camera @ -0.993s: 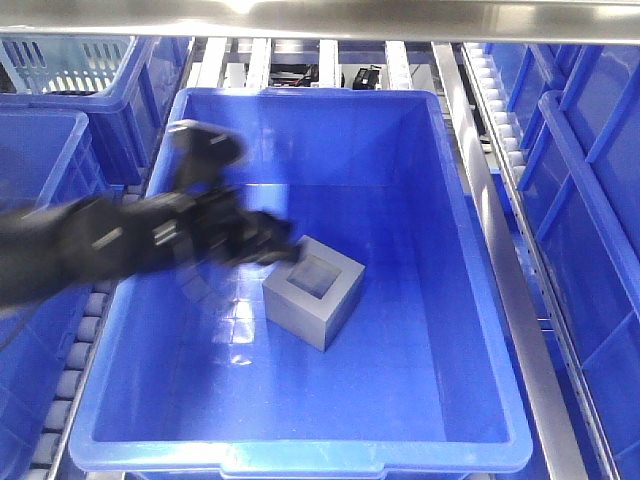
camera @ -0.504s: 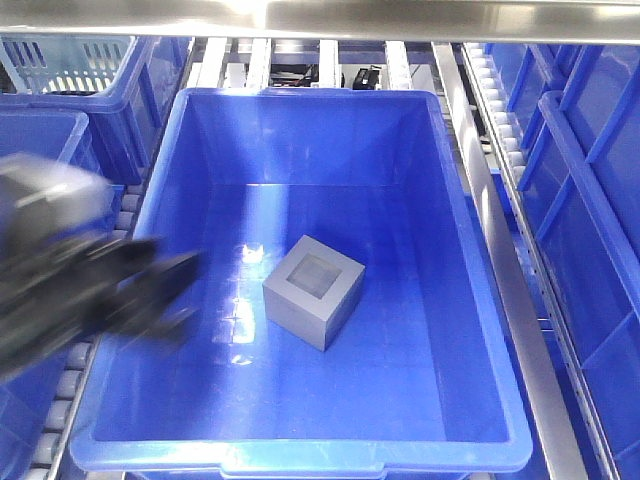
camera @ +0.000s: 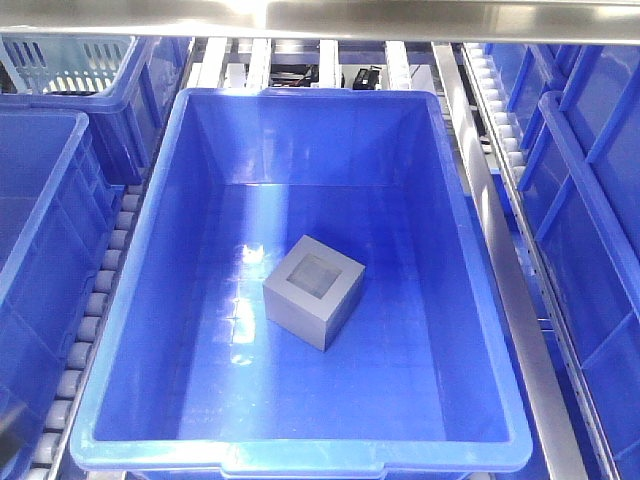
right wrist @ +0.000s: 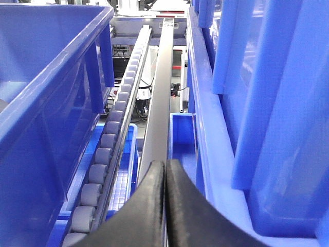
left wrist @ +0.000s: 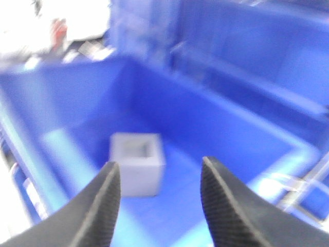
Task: Sort gray base to blue bin
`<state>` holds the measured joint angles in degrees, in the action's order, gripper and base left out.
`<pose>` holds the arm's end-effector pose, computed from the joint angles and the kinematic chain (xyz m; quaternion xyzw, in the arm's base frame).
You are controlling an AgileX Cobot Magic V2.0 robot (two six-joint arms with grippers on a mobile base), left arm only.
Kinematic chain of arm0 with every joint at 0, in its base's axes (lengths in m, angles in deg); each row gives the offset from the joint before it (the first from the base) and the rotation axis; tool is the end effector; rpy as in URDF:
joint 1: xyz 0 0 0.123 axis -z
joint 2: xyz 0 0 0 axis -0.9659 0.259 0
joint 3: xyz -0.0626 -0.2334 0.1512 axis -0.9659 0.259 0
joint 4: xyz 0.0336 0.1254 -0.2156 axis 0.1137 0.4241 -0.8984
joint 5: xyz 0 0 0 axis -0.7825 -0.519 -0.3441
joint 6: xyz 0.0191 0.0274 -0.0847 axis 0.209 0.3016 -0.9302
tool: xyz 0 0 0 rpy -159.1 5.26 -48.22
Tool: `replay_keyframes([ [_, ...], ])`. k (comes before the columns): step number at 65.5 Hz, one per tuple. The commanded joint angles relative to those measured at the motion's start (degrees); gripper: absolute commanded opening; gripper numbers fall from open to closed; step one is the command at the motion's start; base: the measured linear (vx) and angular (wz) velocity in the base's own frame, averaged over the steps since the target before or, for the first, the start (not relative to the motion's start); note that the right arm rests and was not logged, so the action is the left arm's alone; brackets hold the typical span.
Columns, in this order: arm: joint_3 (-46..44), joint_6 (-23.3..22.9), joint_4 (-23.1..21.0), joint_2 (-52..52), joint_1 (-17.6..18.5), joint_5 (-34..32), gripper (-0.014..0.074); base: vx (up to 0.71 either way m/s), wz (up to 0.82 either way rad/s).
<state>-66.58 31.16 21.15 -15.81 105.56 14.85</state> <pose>0.0302 -0.0396 0.2988 0.2409 0.6807 -0.2697 0.6371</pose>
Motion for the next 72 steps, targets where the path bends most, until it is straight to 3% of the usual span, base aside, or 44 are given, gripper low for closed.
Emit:
replay_keyframes([
  [1, -1.50, 0.19, 0.67, -3.15, 0.27, 0.18, 0.0336, 0.00, 0.00],
  [8, -1.50, -0.06, 1.40, -4.70, 0.27, 2.07, 0.0279, 0.00, 0.00],
  [21, -1.50, -0.01, 1.53, -4.75, 0.27, 0.83, -0.0008, 0.00, 0.00],
  [72, -1.50, -0.07, 1.34, -4.75, 0.27, -0.32, -0.0007, 0.00, 0.00],
])
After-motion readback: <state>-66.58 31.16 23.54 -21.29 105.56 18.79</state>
